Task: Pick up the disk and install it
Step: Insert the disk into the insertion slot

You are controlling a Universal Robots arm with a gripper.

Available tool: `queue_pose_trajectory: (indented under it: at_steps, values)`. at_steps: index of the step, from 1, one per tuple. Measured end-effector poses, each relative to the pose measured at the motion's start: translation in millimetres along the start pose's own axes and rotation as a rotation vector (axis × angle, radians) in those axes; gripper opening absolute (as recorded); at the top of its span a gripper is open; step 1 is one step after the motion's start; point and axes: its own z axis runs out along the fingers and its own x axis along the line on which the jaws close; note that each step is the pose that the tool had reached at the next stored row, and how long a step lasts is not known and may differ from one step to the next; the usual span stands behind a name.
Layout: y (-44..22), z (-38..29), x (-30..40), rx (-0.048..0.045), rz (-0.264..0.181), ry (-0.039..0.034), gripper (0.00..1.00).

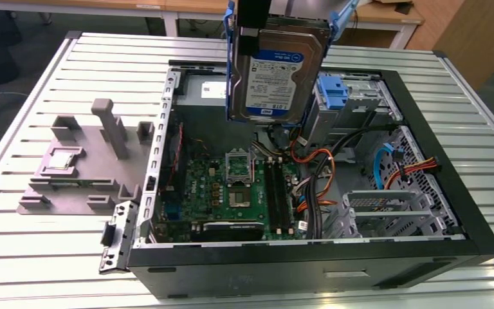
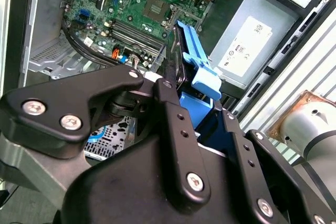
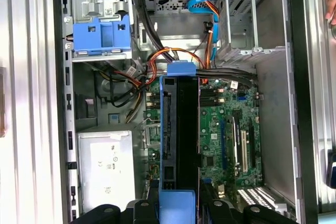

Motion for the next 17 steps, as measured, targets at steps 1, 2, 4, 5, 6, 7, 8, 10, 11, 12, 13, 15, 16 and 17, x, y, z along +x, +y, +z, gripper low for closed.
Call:
queue_pose_trajectory:
  at_steps: [1,2,4,5,6,7,8,10,11,12,13,15,16,17]
  values:
    - [0.0,0.0,0.1,0.0000,0.000,0.0002,0.36]
    - [-0.1,0.0,1.8,0.0003,0.000,0.0034,0.36]
    - [-0.3,0.0,3.6,0.0005,0.000,0.0069,0.36]
    - [-0.3,0.0,3.7,0.0006,0.000,0.0071,0.36]
    - [-0.3,-0.1,4.1,0.0006,0.000,0.0078,0.36]
    - [-0.3,0.0,4.4,0.0007,0.000,0.0085,0.36]
    - [-0.3,0.0,4.5,0.0007,0.000,0.0086,0.36]
    - [-0.4,-0.1,5.2,0.0008,0.000,0.0100,0.36]
    - [-0.4,-0.1,5.3,0.0008,0.000,0.0102,0.36]
    - [-0.4,-0.1,5.4,0.0008,0.000,0.0104,0.36]
    - [-0.4,-0.1,5.5,0.0008,0.000,0.0106,0.36]
    - [-0.5,-0.1,6.7,0.0010,0.000,0.0129,0.36]
    - [-0.5,-0.1,6.8,0.0010,0.000,0.0131,0.36]
    - [-0.5,-0.1,6.9,0.0010,0.000,0.0133,0.36]
